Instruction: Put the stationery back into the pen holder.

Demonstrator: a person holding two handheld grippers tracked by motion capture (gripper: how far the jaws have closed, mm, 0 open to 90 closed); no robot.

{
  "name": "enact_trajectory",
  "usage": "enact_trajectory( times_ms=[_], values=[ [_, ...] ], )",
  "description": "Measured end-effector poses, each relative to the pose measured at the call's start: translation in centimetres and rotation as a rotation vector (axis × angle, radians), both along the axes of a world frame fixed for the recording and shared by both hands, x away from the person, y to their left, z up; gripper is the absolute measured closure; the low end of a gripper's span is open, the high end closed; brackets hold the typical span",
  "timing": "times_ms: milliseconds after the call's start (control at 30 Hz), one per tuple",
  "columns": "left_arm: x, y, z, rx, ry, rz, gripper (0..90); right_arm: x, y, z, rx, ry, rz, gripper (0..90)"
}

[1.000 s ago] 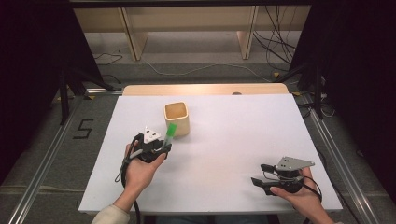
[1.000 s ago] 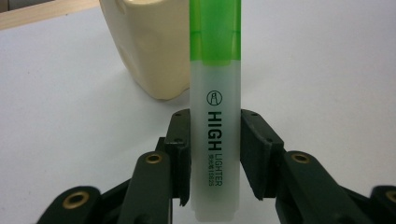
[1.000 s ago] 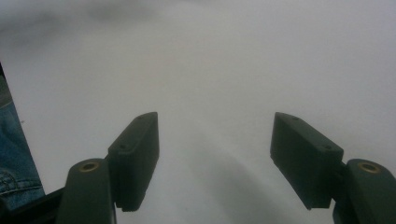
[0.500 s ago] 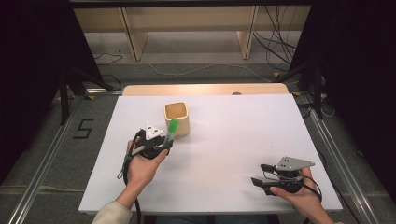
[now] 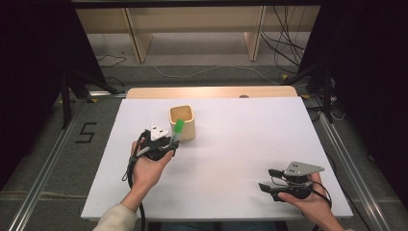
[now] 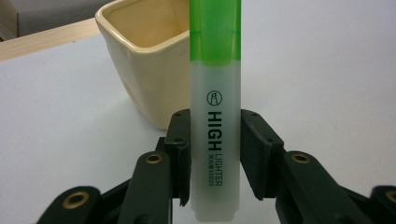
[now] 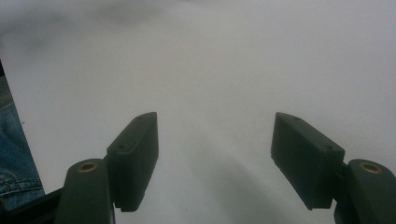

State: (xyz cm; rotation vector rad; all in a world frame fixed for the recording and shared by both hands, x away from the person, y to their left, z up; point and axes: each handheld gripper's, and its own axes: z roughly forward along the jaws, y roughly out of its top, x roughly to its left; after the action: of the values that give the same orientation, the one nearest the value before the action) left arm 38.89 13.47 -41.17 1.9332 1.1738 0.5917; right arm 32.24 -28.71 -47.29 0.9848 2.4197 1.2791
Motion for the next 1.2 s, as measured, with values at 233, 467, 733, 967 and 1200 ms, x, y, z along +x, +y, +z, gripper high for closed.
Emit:
enact_trajectory(
  times_ms=[233, 467, 733, 967, 1200],
  values=[
    [0.4, -0.1, 0.3, -0.006, -0.010, 0.008, 66.2, 0.0, 0.0, 0.0, 0.000, 0.000, 0.000, 32.7],
    [0.8, -0.2, 0.7, -0.003, -0.021, 0.008, 66.2, 0.0, 0.0, 0.0, -0.004, 0.001, 0.000, 32.7],
    [1.3, -0.4, 1.1, -0.008, -0.032, 0.010, 66.3, 0.0, 0.0, 0.0, -0.001, -0.001, 0.000, 32.8],
    [1.7, -0.6, 1.4, -0.016, -0.045, 0.016, 66.2, 0.0, 0.0, 0.0, -0.001, 0.001, 0.001, 32.8],
    [2.2, -0.7, 1.8, -0.022, -0.054, 0.019, 66.2, 0.0, 0.0, 0.0, -0.001, -0.001, 0.000, 32.7]
  ],
)
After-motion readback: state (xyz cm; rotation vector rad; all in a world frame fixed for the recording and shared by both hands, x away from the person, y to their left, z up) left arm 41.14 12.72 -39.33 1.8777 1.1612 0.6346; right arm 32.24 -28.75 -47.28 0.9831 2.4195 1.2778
